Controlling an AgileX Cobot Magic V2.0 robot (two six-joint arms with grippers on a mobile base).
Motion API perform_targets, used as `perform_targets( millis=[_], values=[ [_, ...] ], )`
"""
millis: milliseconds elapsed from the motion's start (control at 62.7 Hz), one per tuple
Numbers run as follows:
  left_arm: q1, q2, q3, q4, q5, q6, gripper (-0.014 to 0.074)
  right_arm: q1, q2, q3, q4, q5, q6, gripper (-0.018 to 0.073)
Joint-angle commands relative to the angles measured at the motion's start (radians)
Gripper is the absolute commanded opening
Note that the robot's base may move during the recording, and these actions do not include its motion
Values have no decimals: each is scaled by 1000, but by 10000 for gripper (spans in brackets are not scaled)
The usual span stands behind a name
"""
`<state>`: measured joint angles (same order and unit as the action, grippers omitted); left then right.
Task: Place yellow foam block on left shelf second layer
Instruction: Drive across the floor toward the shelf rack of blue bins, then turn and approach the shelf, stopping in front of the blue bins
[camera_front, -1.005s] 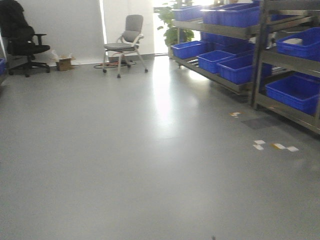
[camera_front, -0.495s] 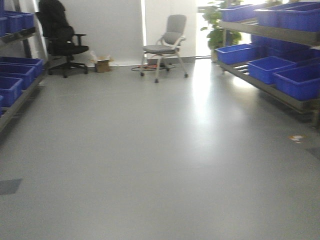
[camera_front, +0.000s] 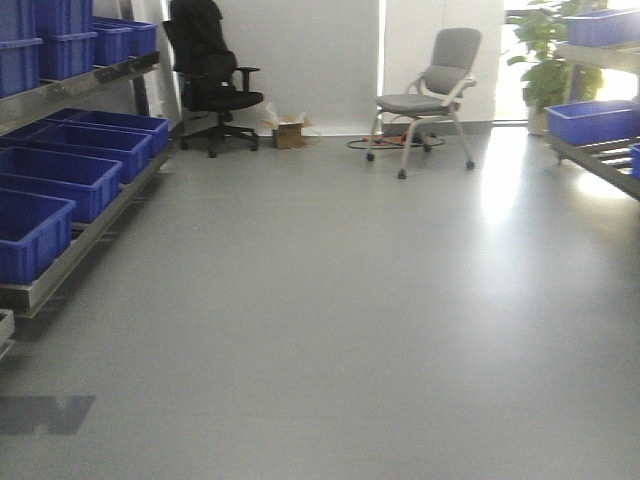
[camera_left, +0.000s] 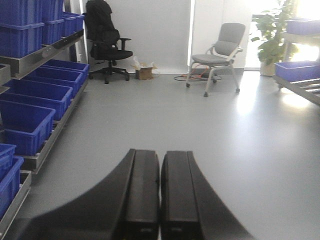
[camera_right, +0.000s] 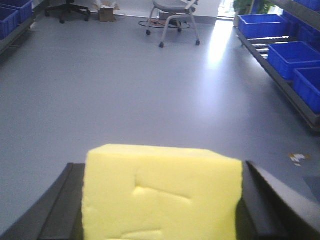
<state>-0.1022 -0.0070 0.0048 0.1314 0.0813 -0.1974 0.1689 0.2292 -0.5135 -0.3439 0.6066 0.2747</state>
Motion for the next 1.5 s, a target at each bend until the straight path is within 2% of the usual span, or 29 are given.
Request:
perform_targets(
  millis=[0, 1484],
  values=[
    [-1, 3, 26, -7, -88, -4, 136, -6, 18, -29, -30, -79, -2, 286],
    [-1, 3, 26, -7, -88, -4, 136, -6, 18, -29, -30, -79, -2, 286]
  ],
)
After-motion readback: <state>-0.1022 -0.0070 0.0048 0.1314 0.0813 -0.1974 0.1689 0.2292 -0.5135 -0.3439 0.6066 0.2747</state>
